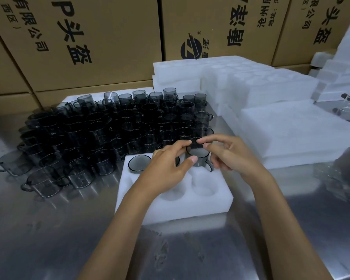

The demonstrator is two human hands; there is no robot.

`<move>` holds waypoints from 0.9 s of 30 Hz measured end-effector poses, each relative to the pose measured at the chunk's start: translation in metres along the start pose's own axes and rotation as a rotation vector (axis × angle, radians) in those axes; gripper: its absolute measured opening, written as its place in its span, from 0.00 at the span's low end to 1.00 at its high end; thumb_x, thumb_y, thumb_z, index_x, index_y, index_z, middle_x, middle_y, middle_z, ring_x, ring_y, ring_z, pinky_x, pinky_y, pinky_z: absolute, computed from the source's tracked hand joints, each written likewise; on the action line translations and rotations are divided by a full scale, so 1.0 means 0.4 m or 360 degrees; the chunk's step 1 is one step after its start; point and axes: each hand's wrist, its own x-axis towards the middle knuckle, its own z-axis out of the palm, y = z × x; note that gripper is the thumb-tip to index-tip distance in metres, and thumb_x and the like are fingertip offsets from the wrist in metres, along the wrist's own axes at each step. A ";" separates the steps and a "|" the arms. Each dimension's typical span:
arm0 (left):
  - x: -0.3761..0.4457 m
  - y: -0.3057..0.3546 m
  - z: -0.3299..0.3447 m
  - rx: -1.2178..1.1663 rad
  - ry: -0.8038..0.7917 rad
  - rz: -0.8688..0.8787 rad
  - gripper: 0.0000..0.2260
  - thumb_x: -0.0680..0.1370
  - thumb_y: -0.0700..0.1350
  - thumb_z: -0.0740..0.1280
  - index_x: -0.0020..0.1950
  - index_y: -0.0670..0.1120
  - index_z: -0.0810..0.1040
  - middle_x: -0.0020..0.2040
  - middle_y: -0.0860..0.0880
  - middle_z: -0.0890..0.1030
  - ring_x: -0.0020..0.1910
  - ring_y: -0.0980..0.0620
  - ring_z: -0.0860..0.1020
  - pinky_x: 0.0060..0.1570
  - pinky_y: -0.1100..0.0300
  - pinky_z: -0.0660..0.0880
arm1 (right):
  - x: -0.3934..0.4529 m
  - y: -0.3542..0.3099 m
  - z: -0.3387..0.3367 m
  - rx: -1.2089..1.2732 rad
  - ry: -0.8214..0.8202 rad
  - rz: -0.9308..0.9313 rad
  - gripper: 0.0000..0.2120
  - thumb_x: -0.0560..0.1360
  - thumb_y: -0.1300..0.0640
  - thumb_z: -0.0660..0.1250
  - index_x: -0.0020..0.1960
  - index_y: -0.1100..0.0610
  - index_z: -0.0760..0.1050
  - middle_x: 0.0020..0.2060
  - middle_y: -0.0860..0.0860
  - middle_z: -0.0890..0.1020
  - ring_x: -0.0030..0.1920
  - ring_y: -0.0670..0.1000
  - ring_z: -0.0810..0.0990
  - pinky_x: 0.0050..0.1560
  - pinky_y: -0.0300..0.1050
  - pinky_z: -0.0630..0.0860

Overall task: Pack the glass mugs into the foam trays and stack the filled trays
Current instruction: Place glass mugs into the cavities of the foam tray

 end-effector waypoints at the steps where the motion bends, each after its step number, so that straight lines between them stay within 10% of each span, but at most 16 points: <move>1: -0.001 0.001 0.000 -0.0003 0.0001 -0.0001 0.20 0.80 0.55 0.65 0.71 0.57 0.70 0.66 0.58 0.77 0.71 0.59 0.67 0.72 0.50 0.63 | 0.002 0.003 0.000 0.0008 -0.0001 0.0001 0.07 0.79 0.58 0.68 0.53 0.52 0.83 0.20 0.51 0.74 0.20 0.45 0.67 0.23 0.32 0.63; 6: -0.004 0.004 0.004 -0.0026 0.0019 -0.0053 0.17 0.81 0.57 0.62 0.70 0.59 0.71 0.67 0.58 0.75 0.69 0.55 0.70 0.69 0.47 0.67 | 0.012 0.015 -0.005 -0.0072 0.0057 -0.0034 0.10 0.77 0.63 0.69 0.53 0.52 0.85 0.26 0.43 0.73 0.26 0.39 0.69 0.28 0.27 0.64; 12: -0.003 0.002 0.010 0.0346 -0.0042 -0.0044 0.20 0.81 0.55 0.61 0.74 0.55 0.69 0.76 0.58 0.65 0.77 0.57 0.54 0.75 0.55 0.50 | 0.008 0.020 -0.010 -0.0266 -0.0108 0.0091 0.11 0.75 0.59 0.71 0.52 0.45 0.84 0.41 0.46 0.73 0.38 0.43 0.70 0.41 0.34 0.65; 17: 0.004 0.007 0.008 0.0454 -0.0056 0.0003 0.20 0.82 0.53 0.61 0.73 0.52 0.70 0.75 0.55 0.68 0.75 0.58 0.60 0.77 0.59 0.42 | 0.010 0.022 0.002 -0.0266 -0.0093 0.0114 0.10 0.74 0.58 0.71 0.51 0.45 0.83 0.45 0.48 0.72 0.41 0.44 0.70 0.44 0.36 0.65; 21: 0.002 0.011 0.005 0.0430 -0.0025 -0.0031 0.20 0.81 0.54 0.62 0.73 0.52 0.71 0.74 0.56 0.70 0.74 0.55 0.62 0.75 0.55 0.55 | 0.015 0.033 0.002 -0.0207 -0.0060 0.0127 0.11 0.74 0.61 0.70 0.50 0.47 0.84 0.43 0.48 0.73 0.41 0.45 0.72 0.42 0.36 0.67; 27: -0.010 0.014 0.011 0.0469 -0.0027 -0.0004 0.21 0.83 0.53 0.59 0.75 0.52 0.68 0.76 0.55 0.66 0.75 0.56 0.59 0.74 0.61 0.49 | 0.046 0.073 0.009 -0.0053 0.0630 0.0057 0.11 0.79 0.61 0.63 0.49 0.49 0.82 0.43 0.46 0.79 0.40 0.44 0.74 0.43 0.36 0.71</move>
